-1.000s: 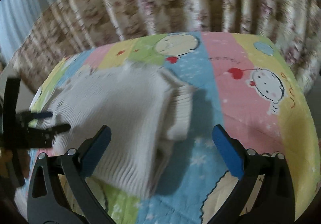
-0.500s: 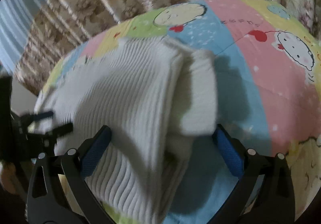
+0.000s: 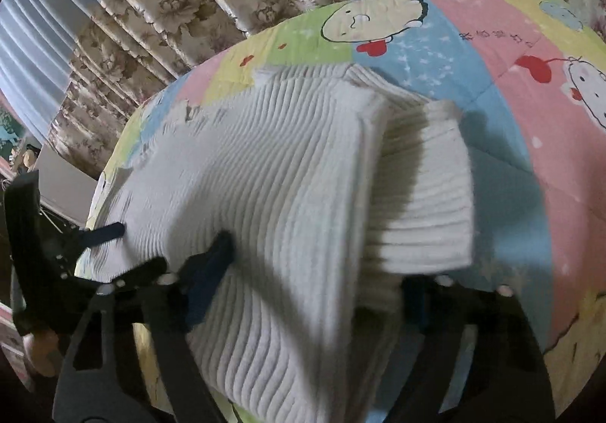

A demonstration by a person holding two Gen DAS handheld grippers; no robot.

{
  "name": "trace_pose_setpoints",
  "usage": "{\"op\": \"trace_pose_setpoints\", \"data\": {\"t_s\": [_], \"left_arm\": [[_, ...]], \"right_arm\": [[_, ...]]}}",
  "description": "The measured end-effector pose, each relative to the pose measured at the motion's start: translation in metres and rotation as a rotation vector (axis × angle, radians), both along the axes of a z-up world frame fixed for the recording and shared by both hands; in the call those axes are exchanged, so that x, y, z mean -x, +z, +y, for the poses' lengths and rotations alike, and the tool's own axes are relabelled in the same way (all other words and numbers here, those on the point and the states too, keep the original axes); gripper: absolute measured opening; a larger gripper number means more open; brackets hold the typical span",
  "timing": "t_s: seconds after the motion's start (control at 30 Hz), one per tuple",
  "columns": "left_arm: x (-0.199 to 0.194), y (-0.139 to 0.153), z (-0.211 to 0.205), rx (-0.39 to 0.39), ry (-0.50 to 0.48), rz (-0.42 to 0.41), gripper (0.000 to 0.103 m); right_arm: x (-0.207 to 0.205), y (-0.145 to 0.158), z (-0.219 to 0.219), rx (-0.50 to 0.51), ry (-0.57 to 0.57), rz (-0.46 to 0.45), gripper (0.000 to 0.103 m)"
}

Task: Fold small clothes
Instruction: 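Grasp the folded sleeve with the right tool and lift it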

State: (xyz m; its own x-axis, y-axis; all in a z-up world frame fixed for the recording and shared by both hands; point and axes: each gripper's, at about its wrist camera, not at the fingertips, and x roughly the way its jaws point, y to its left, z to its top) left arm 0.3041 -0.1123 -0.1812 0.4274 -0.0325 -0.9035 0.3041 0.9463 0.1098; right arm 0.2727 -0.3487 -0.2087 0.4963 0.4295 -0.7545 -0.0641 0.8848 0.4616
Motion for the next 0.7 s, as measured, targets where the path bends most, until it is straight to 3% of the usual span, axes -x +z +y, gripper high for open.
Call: {"op": "trace_pose_setpoints", "data": {"t_s": [0.07,0.17,0.27,0.47,0.6,0.7], "left_arm": [[-0.001,-0.002,-0.001,-0.005,0.005,-0.002,0.102],[0.0,-0.005,-0.004,-0.023,0.005,-0.009,0.102],[0.0,-0.006,-0.001,-0.014,0.0,-0.008,0.102],[0.0,-0.006,-0.001,-0.013,-0.004,-0.012,0.102],[0.005,0.01,0.015,0.03,-0.013,0.002,0.101],[0.012,0.034,0.044,0.063,-0.008,-0.031,0.101]], "right_arm": [[-0.002,0.001,0.002,-0.029,0.006,0.009,0.046],[0.0,0.007,0.014,0.016,0.016,-0.005,0.039],[0.004,0.022,0.027,0.095,0.014,-0.045,0.036],[0.013,0.053,0.071,0.353,0.044,-0.141,0.035],[0.009,0.072,0.094,0.399,0.031,-0.153,0.035],[0.004,0.088,0.117,0.412,0.035,-0.163,0.035]]}}
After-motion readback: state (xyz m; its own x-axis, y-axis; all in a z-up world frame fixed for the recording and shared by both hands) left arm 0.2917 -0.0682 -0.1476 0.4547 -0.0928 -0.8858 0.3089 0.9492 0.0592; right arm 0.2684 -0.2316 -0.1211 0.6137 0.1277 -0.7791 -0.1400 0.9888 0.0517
